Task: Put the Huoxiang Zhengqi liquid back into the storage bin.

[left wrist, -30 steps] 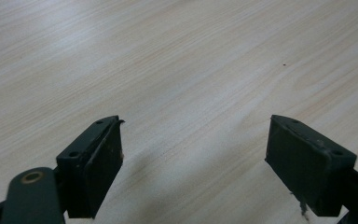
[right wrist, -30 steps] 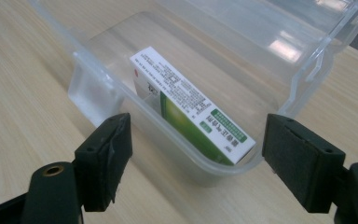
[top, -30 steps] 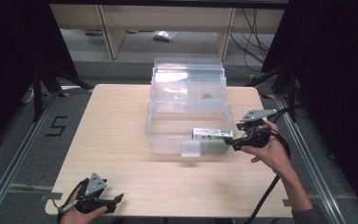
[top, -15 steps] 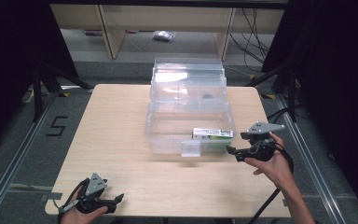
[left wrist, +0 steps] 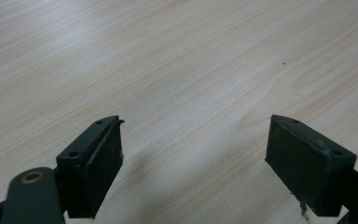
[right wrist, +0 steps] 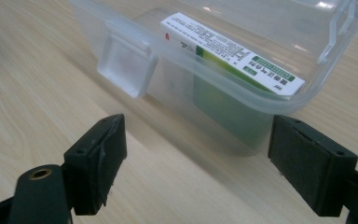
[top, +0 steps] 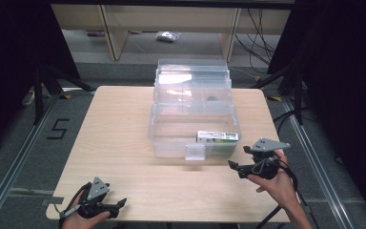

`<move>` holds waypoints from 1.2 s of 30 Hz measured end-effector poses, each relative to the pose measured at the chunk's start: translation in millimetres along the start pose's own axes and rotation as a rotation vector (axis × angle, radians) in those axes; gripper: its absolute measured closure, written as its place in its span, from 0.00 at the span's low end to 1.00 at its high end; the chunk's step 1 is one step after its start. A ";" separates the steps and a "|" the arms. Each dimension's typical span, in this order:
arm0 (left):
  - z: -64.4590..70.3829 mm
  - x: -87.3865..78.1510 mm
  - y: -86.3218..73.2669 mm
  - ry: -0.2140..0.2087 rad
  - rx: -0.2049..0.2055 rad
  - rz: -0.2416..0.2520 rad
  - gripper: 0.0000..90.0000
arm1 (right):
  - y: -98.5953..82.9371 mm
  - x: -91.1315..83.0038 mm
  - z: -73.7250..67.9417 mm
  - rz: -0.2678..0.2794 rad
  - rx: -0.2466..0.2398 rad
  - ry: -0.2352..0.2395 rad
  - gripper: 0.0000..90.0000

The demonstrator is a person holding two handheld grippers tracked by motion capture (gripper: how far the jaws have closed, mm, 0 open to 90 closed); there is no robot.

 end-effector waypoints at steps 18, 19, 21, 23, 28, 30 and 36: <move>1.7 0.4 1.1 -0.001 -0.002 0.016 0.20 | -33.5 4.2 -11.4 -0.011 0.036 0.012 0.22; 1.6 0.0 0.9 -0.002 -0.001 0.011 0.20 | -35.2 4.4 -10.7 -0.011 0.025 0.011 0.22; 1.6 -0.5 0.6 -0.002 -0.001 0.005 0.20 | -36.9 4.1 -12.4 -0.012 0.047 0.012 0.22; 1.7 0.6 0.9 -0.002 -0.003 0.015 0.20 | -41.1 3.6 -12.4 -0.011 0.045 0.010 0.22; 3.0 0.7 1.2 -0.004 -0.011 0.016 0.20 | -48.3 3.8 -14.6 -0.021 0.067 0.001 0.23; 3.0 1.4 1.3 -0.007 -0.007 0.020 0.20 | -53.8 4.2 -14.0 -0.027 0.038 -0.003 0.23; 3.5 1.6 1.8 -0.006 -0.012 0.026 0.20 | -61.1 5.0 -18.1 -0.043 0.056 0.006 0.23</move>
Point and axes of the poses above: each handheld gripper's, and its own axes: x roughly forward along the jaws, y roughly out of its top, z roughly to its right, the point moved 8 cm from there along x, roughly forward along the jaws, and after that the axes turned 2 degrees about -y, right-handed, at the moved point
